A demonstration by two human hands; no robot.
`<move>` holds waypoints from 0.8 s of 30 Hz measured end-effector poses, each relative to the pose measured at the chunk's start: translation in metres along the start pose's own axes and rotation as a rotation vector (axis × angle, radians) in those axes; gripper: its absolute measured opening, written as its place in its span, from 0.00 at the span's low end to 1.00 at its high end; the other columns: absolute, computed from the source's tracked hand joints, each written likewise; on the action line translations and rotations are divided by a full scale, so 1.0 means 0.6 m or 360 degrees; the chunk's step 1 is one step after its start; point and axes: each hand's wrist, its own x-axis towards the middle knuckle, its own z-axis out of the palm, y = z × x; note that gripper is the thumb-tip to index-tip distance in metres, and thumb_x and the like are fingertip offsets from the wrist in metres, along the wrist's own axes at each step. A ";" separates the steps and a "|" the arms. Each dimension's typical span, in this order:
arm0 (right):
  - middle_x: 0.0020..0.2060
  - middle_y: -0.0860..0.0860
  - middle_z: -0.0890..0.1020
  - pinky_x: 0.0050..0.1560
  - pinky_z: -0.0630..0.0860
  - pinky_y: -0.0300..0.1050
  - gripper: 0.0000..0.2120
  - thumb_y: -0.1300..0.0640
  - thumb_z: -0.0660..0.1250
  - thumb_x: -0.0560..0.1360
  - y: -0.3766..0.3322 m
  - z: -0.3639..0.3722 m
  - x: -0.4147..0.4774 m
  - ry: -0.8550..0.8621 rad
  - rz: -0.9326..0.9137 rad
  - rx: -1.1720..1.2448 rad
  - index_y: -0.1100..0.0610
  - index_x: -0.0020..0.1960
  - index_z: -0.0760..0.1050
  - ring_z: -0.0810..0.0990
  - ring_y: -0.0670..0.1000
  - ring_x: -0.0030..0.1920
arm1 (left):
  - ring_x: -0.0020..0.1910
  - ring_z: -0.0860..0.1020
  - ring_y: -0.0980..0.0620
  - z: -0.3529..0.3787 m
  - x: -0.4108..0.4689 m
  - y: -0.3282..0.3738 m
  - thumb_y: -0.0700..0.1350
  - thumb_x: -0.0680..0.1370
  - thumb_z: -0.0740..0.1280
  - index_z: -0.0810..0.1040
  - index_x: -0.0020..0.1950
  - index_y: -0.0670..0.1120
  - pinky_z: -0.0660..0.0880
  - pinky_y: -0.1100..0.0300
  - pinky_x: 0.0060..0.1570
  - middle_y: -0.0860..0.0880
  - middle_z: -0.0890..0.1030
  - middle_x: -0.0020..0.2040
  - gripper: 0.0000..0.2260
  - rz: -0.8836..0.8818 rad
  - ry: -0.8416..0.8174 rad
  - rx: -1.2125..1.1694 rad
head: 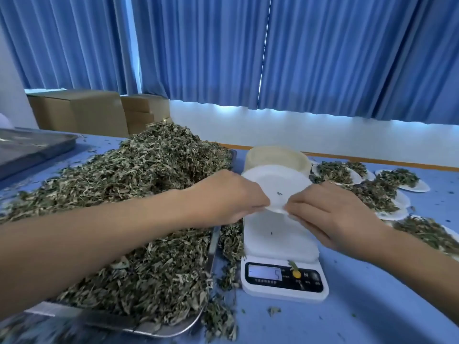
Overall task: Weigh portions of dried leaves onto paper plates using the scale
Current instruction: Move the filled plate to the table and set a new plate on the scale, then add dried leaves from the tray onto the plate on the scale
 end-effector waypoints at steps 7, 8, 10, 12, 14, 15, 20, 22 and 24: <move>0.47 0.56 0.85 0.40 0.79 0.51 0.10 0.59 0.68 0.79 -0.061 0.021 -0.072 0.0010 0.0016 0.0266 0.63 0.52 0.86 0.83 0.58 0.41 | 0.54 0.84 0.47 0.040 -0.035 0.054 0.44 0.82 0.66 0.84 0.60 0.46 0.80 0.49 0.50 0.49 0.85 0.56 0.10 0.0126 -0.0024 -0.0342; 0.48 0.55 0.85 0.42 0.80 0.51 0.10 0.57 0.68 0.80 -0.060 0.021 -0.077 0.0003 0.0052 0.0318 0.62 0.52 0.86 0.83 0.57 0.43 | 0.55 0.83 0.49 0.040 -0.031 0.055 0.47 0.83 0.66 0.84 0.61 0.46 0.79 0.50 0.53 0.50 0.85 0.57 0.11 0.0092 -0.0056 -0.0435; 0.49 0.54 0.85 0.49 0.79 0.50 0.12 0.57 0.66 0.81 -0.055 0.025 -0.088 0.0047 0.0200 0.0430 0.62 0.53 0.85 0.83 0.55 0.47 | 0.55 0.82 0.55 0.035 -0.025 0.053 0.51 0.82 0.67 0.85 0.59 0.47 0.77 0.54 0.58 0.53 0.85 0.57 0.12 -0.0009 -0.0081 -0.0649; 0.50 0.53 0.84 0.52 0.76 0.47 0.12 0.57 0.63 0.81 -0.052 0.028 -0.103 0.0160 0.0479 0.0517 0.62 0.53 0.84 0.82 0.54 0.50 | 0.58 0.80 0.57 0.027 -0.025 0.044 0.54 0.82 0.65 0.85 0.58 0.47 0.75 0.57 0.63 0.53 0.84 0.58 0.14 -0.0165 0.0120 -0.0745; 0.44 0.48 0.83 0.47 0.74 0.40 0.11 0.58 0.62 0.81 -0.051 0.027 -0.114 0.0268 0.0852 0.0613 0.59 0.50 0.83 0.80 0.46 0.45 | 0.57 0.80 0.54 0.023 -0.032 0.025 0.54 0.84 0.60 0.84 0.58 0.47 0.75 0.54 0.63 0.52 0.84 0.57 0.16 -0.0466 0.0395 -0.0692; 0.39 0.45 0.81 0.41 0.72 0.37 0.10 0.58 0.62 0.80 -0.049 0.025 -0.119 0.0296 0.1029 0.0642 0.56 0.47 0.81 0.78 0.44 0.39 | 0.53 0.81 0.54 0.020 -0.037 0.014 0.53 0.85 0.59 0.84 0.57 0.47 0.77 0.53 0.59 0.51 0.84 0.55 0.16 -0.0682 0.0476 -0.0659; 0.25 0.51 0.75 0.30 0.66 0.38 0.16 0.55 0.66 0.82 -0.024 0.035 -0.156 -0.0098 0.1487 0.0738 0.55 0.35 0.75 0.73 0.52 0.28 | 0.46 0.81 0.51 0.041 -0.072 -0.035 0.50 0.83 0.62 0.74 0.69 0.49 0.79 0.57 0.45 0.48 0.81 0.56 0.15 -0.1371 -0.0634 -0.0500; 0.25 0.52 0.75 0.31 0.68 0.42 0.17 0.53 0.66 0.81 -0.026 0.040 -0.161 -0.0300 0.1476 0.0746 0.57 0.34 0.75 0.73 0.52 0.29 | 0.53 0.81 0.46 0.054 -0.075 -0.025 0.49 0.82 0.63 0.75 0.67 0.47 0.80 0.50 0.54 0.46 0.81 0.60 0.14 -0.1323 -0.0898 -0.0452; 0.25 0.53 0.75 0.31 0.67 0.41 0.17 0.51 0.66 0.80 -0.027 0.045 -0.158 -0.0376 0.1458 0.0747 0.58 0.36 0.75 0.73 0.53 0.29 | 0.47 0.82 0.44 0.065 -0.075 -0.012 0.44 0.81 0.62 0.79 0.57 0.46 0.81 0.47 0.50 0.46 0.83 0.51 0.09 -0.1315 -0.0785 -0.0415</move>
